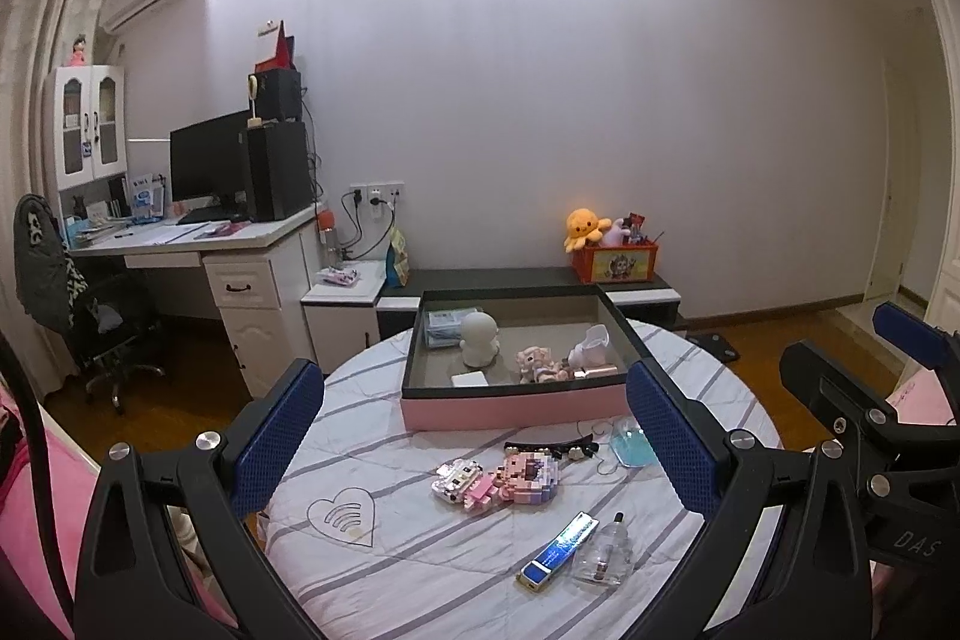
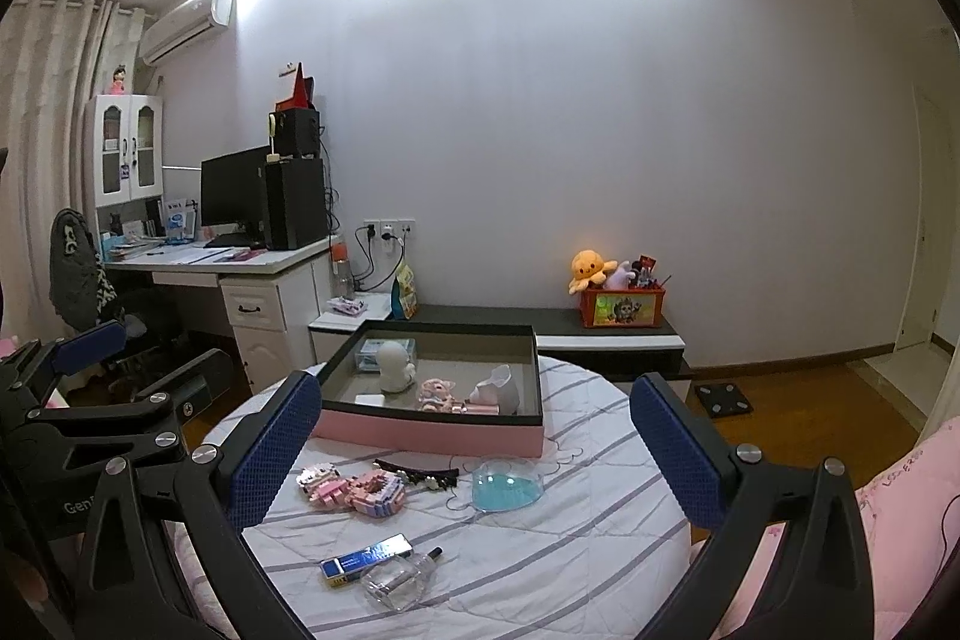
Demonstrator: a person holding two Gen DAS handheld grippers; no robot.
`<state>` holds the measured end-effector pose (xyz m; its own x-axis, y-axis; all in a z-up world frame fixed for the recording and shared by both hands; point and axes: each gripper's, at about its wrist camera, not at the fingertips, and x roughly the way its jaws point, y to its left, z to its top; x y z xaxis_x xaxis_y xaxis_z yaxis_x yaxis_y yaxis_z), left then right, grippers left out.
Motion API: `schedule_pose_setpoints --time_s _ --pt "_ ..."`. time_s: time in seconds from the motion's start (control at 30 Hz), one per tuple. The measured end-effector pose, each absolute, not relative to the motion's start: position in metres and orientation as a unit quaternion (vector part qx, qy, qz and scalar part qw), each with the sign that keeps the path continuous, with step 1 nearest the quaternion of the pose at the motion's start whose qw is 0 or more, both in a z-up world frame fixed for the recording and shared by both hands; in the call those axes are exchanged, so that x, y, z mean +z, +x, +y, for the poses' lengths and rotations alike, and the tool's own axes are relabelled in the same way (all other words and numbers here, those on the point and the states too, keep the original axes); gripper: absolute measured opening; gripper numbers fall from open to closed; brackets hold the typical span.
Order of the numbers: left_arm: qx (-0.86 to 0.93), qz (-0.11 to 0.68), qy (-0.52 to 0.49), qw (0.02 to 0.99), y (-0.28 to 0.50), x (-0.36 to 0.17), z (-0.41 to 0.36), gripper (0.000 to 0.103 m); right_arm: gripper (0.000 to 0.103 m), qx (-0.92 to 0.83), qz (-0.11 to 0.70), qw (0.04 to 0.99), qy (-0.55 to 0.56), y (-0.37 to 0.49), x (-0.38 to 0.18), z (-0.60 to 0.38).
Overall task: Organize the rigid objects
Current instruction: 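Withdraw both tools and move toward the remaining items on the bed, then grasp the blue lighter with the left tool while the right tool grasps the clear bottle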
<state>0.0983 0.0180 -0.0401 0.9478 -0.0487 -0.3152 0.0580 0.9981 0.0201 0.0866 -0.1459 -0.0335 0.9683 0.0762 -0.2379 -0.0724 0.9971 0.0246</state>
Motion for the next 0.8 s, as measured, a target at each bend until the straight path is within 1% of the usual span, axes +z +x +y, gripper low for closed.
schedule_pose_setpoints --time_s 0.33,0.53,0.8 --pt "-0.033 0.198 0.027 0.979 0.126 -0.065 0.009 0.102 0.103 0.035 0.154 0.987 0.015 0.11 -0.054 -0.155" --pt "-0.042 0.257 0.042 0.965 0.145 -0.105 0.003 0.102 0.103 0.036 0.202 0.979 0.015 0.128 -0.085 -0.159" --pt "-0.033 0.337 0.068 0.938 0.149 -0.171 0.02 0.102 0.103 0.061 0.294 0.954 0.016 0.147 -0.149 -0.147"
